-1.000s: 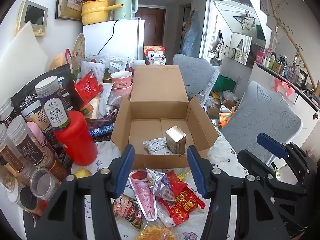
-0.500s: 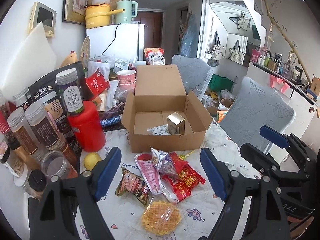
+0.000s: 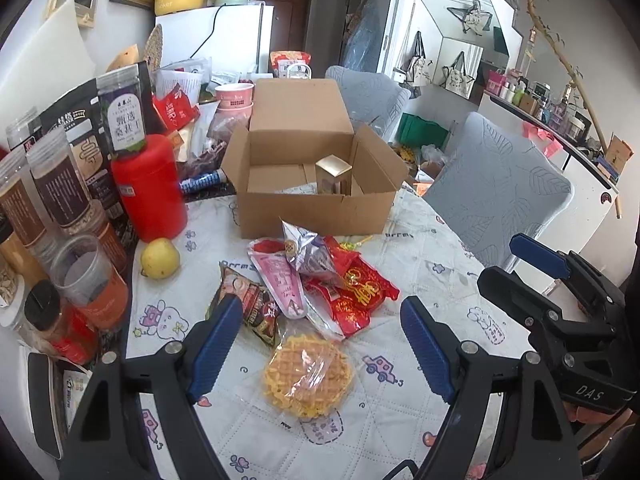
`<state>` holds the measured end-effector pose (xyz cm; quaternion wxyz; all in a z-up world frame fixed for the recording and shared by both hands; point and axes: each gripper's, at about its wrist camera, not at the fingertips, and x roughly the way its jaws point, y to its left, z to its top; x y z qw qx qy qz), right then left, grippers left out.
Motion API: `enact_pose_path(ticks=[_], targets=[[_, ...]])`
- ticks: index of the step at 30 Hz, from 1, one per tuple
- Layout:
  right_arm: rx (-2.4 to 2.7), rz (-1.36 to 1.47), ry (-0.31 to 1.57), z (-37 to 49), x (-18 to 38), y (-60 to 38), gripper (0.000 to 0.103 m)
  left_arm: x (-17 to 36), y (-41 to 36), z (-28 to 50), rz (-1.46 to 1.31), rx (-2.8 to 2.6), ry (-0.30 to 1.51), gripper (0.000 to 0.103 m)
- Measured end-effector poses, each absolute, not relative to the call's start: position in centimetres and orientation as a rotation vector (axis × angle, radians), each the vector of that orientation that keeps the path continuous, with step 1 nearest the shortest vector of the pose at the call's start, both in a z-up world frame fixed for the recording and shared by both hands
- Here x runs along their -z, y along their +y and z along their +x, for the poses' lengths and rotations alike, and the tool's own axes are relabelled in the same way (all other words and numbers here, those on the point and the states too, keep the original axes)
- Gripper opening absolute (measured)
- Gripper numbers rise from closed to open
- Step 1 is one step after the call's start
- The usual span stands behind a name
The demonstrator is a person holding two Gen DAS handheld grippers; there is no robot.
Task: Organize snacks
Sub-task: 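Withdraw both tools from the cardboard box back toward the snacks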
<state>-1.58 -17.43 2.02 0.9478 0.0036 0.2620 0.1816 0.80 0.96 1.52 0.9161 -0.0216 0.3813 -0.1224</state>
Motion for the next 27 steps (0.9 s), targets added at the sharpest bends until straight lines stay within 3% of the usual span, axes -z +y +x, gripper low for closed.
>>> enact_pose_path(ticks=[27], targets=[[-0.381, 0.071, 0.795, -2.8, 8.4, -17.0, 0.077, 9.5, 0.8, 2.1, 0.055, 0.316, 1.033, 0.081]])
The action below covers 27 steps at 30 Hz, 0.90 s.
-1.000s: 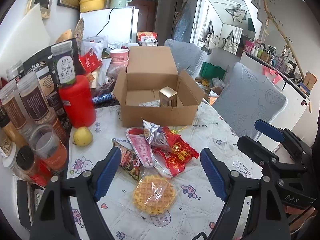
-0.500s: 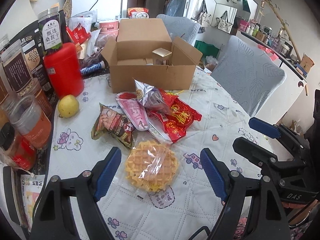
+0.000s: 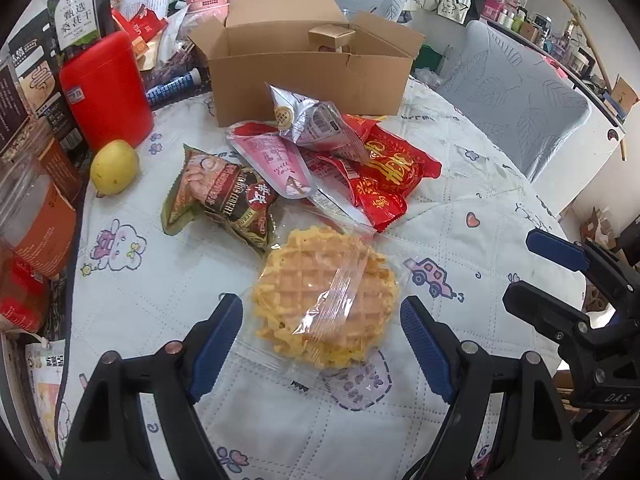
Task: Organize snacks
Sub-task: 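Withdraw both tools from the cardboard box back toward the snacks, then reach the left tool toward the wrapped waffle while the right tool approaches the red snack packet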
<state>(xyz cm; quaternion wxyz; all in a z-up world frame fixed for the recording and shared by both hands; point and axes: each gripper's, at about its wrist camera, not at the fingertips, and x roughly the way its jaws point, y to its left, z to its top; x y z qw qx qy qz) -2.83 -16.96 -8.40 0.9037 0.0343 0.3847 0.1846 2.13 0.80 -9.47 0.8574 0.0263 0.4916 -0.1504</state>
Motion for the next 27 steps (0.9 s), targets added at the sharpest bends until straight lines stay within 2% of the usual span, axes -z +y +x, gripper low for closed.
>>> enact_pose_path(ticks=[7, 8, 10, 13, 15, 27], targets=[[-0.374, 0.089, 0.828, -1.6, 9.2, -17.7, 0.077, 11.1, -0.3, 3.5, 0.116, 0.325, 1.097, 0.082], [-0.374, 0.092, 0.832, -1.5, 9.3, -17.8, 0.077, 11.2, -0.4, 3.6, 0.120, 0.333, 1.104, 0.083], [-0.373, 0.099, 0.842, -1.1, 9.6, -18.0, 0.077, 11.6, -0.9, 3.8, 0.142, 0.350, 1.132, 0.092], [-0.375, 0.103, 0.855, -0.5, 9.8, -18.1, 0.077, 13.0, -1.8, 4.1, 0.207, 0.342, 1.181, 0.094], [-0.378, 0.101, 0.858, -0.3, 9.9, -18.2, 0.077, 13.4, -2.5, 3.9, 0.276, 0.323, 1.143, 0.099], [-0.365, 0.124, 0.884, 0.6, 10.5, -18.8, 0.077, 13.7, -2.4, 4.9, 0.236, 0.297, 1.079, 0.099]])
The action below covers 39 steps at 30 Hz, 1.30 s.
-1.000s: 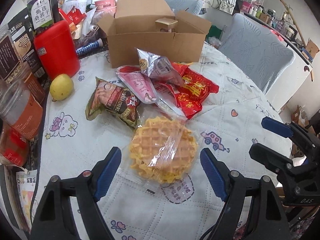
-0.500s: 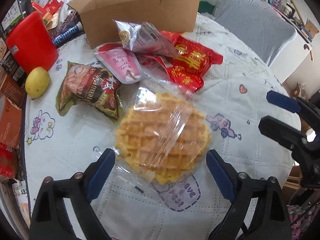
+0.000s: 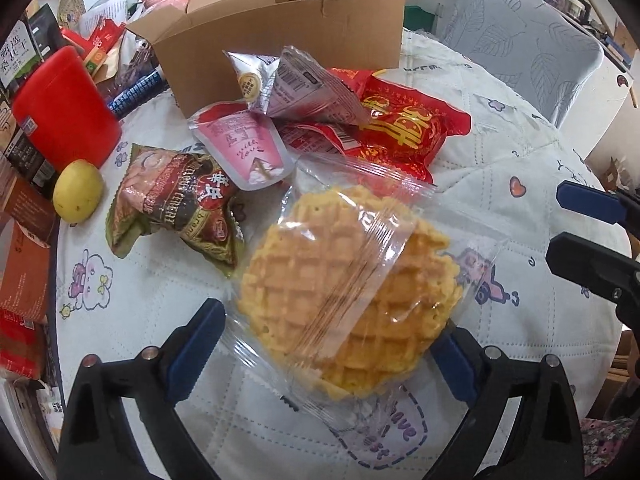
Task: Organize snacks
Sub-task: 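Reach the left tool toward the wrapped waffle while the right tool approaches the red snack packet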
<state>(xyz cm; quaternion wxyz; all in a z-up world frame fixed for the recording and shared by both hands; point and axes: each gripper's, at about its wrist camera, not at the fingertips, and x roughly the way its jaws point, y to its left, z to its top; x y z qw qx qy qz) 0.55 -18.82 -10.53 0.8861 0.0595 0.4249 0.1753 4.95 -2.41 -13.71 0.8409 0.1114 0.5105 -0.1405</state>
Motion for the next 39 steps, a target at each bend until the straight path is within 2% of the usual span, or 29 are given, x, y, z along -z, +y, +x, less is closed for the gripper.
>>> enact_pose_path(ticks=[1, 3, 9, 15, 20, 29, 31, 33, 39], targets=[[-0.363, 0.125, 0.885, 0.6, 10.6, -18.8, 0.077, 13.6, -2.3, 4.9, 0.224, 0.294, 1.063, 0.098], [-0.360, 0.126, 0.887, 0.8, 10.7, -18.9, 0.077, 13.1, -1.7, 4.6, 0.173, 0.308, 1.018, 0.089], [-0.353, 0.129, 0.896, 1.3, 11.0, -19.1, 0.077, 11.8, -0.9, 2.8, 0.117, 0.299, 0.959, 0.071], [-0.355, 0.126, 0.898, 1.8, 11.0, -18.9, 0.077, 10.9, 0.1, 2.1, 0.046, 0.282, 0.953, 0.063], [-0.364, 0.124, 0.897, 2.2, 10.9, -18.8, 0.077, 9.7, 1.6, 1.3, -0.011, 0.241, 0.935, 0.060], [-0.390, 0.096, 0.884, 3.8, 10.6, -17.7, 0.077, 10.8, 1.4, 1.3, 0.103, 0.218, 0.937, 0.062], [-0.393, 0.091, 0.881, 4.0, 10.6, -17.5, 0.077, 11.4, 0.7, 1.7, 0.157, 0.224, 0.949, 0.067], [-0.392, 0.090, 0.880, 4.0, 10.6, -17.5, 0.077, 12.2, 0.0, 2.4, 0.217, 0.218, 0.975, 0.078], [-0.372, 0.099, 0.899, 4.2, 11.0, -17.9, 0.077, 13.7, 0.1, 4.1, 0.242, 0.220, 0.992, 0.093]])
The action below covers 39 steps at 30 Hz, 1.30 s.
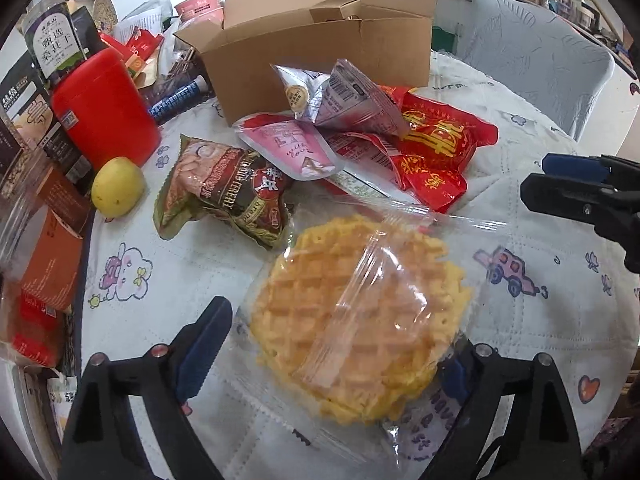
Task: Organize snacks
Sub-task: 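Reach the left tool toward the wrapped waffle while the right tool approaches the red snack packet, then grasp the wrapped waffle with the left tool while the right tool grasps the red packet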
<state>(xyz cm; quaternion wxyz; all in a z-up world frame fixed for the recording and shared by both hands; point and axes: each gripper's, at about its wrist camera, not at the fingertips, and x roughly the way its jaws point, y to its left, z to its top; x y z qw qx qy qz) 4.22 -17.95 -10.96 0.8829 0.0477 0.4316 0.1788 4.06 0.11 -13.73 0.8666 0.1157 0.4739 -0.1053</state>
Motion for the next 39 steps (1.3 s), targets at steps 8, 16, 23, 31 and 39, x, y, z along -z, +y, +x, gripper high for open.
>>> enact_pose_path(ticks=[8, 16, 23, 31, 39], targets=[[-0.381, 0.097, 0.905, 5.5, 11.2, -18.0, 0.077, 14.0, 1.2, 5.5, 0.104, 0.270, 1.000, 0.090], [-0.425, 0.108, 0.894, 8.9, 11.6, -16.7, 0.076, 13.4, 1.4, 5.1, 0.034, 0.261, 1.006, 0.081], [-0.460, 0.126, 0.942, 11.4, 13.2, -15.5, 0.046, 13.3, 2.1, 5.3, -0.016, 0.243, 1.010, 0.081], [-0.452, 0.156, 0.949, 10.6, 13.1, -16.1, 0.039, 12.5, 1.9, 5.2, -0.041, 0.253, 0.995, 0.080], [-0.446, 0.225, 0.945, 7.5, 12.0, -18.3, 0.039, 11.4, 1.7, 3.5, -0.048, 0.263, 0.968, 0.080]])
